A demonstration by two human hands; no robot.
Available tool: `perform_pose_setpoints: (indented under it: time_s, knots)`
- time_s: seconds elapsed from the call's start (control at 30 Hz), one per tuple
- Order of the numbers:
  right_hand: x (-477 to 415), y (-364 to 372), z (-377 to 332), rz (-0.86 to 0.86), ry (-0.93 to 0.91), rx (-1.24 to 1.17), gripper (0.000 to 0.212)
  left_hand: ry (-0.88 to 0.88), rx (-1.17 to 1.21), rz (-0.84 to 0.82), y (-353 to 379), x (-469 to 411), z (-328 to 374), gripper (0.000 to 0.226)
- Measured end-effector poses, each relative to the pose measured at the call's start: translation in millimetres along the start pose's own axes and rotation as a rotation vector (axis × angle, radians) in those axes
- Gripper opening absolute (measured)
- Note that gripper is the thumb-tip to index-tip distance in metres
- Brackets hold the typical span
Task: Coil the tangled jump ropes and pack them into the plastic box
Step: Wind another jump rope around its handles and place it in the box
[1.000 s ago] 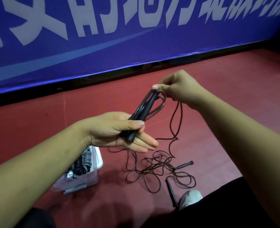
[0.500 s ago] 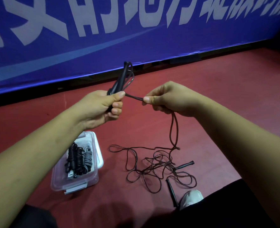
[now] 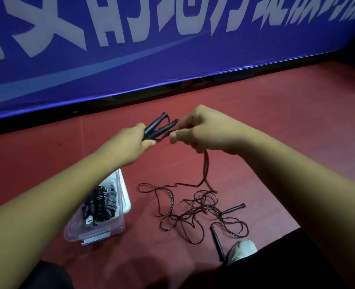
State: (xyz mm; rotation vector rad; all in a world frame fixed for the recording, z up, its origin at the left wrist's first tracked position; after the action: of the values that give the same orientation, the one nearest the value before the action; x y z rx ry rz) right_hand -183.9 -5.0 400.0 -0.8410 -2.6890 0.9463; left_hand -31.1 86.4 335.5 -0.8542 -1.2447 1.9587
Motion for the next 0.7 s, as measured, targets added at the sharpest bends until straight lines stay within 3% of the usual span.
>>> perform_pose_setpoints:
  time_s: [0.23,0.43,0.7]
  knots:
    - [-8.3,-3.4,-8.5,0.132,-0.282,0.315,0.021,0.245,-0.12,-0.206,19.3,26.1,33.7,0.036]
    - [-18.3,-8.8,-0.4,0.257,-0.339,0.369,0.026,0.322,-0.125,-0.251,9.4,37.0,51.4,0.065]
    - [-28.1,-18.4,20.4,0.216,-0.182,0.178,0.034,0.402,0.303,-0.308,-6.5,44.7,61.9,0.016]
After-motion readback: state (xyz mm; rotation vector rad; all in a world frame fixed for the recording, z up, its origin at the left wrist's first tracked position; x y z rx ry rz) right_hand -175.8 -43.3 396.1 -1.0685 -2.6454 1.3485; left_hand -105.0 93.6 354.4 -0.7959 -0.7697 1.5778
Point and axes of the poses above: each hand's wrist, its own x-axis away from the middle knuckle, its own y-axis out of the palm, z = x × y, the point moved 6 cm from there along -x, towards the middle knuckle, and after that the axes turned 15 degrees about z, right-handed, at the moved point
